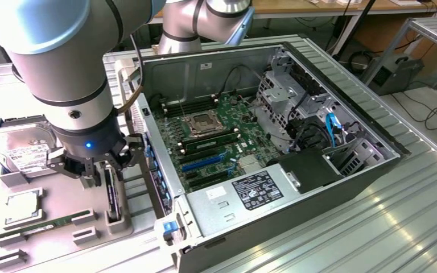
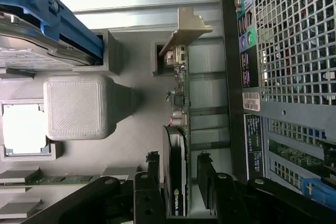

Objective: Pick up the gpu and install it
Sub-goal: 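Pick up the gpu and move the gpu toward the slot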

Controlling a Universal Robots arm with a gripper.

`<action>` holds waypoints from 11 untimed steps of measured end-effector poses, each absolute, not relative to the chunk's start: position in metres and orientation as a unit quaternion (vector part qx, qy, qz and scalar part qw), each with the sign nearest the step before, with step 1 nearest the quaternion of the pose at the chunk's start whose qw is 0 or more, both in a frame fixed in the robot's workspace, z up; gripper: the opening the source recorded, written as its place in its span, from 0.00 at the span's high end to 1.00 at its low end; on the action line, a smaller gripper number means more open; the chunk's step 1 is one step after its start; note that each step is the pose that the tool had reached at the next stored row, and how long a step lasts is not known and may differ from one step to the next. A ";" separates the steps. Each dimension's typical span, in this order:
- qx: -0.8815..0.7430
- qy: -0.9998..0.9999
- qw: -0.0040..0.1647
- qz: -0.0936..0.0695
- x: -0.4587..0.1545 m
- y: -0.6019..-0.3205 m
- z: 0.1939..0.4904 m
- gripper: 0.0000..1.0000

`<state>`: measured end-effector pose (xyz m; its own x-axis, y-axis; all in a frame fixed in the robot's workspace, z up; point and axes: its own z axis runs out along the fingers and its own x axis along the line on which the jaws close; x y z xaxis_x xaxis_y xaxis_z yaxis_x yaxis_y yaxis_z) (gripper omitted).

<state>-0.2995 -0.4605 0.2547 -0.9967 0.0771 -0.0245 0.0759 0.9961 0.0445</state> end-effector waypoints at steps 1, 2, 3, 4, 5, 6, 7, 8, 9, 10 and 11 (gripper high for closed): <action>0.038 0.999 0.013 0.022 -0.299 -0.459 0.254 0.58; 0.038 0.999 0.013 0.022 -0.300 -0.458 0.253 0.58; 0.038 0.999 0.013 0.022 -0.299 -0.457 0.251 0.58; 0.038 0.999 0.013 0.022 -0.299 -0.456 0.250 0.58; 0.038 0.999 0.013 0.022 -0.299 -0.455 0.249 0.58; 0.038 0.999 0.013 0.022 -0.299 -0.454 0.247 0.58; 0.038 0.999 0.013 0.022 -0.299 -0.454 0.246 0.58; 0.038 0.999 0.013 0.022 -0.299 -0.453 0.246 0.58; 0.038 0.999 0.013 0.022 -0.299 -0.453 0.245 0.58; 0.038 0.999 0.013 0.022 -0.299 -0.452 0.244 0.58; 0.038 0.999 0.013 0.022 -0.299 -0.452 0.243 0.58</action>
<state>-0.2995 -0.4519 0.2432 -0.9967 0.0770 -0.0246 0.0759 0.9961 0.0446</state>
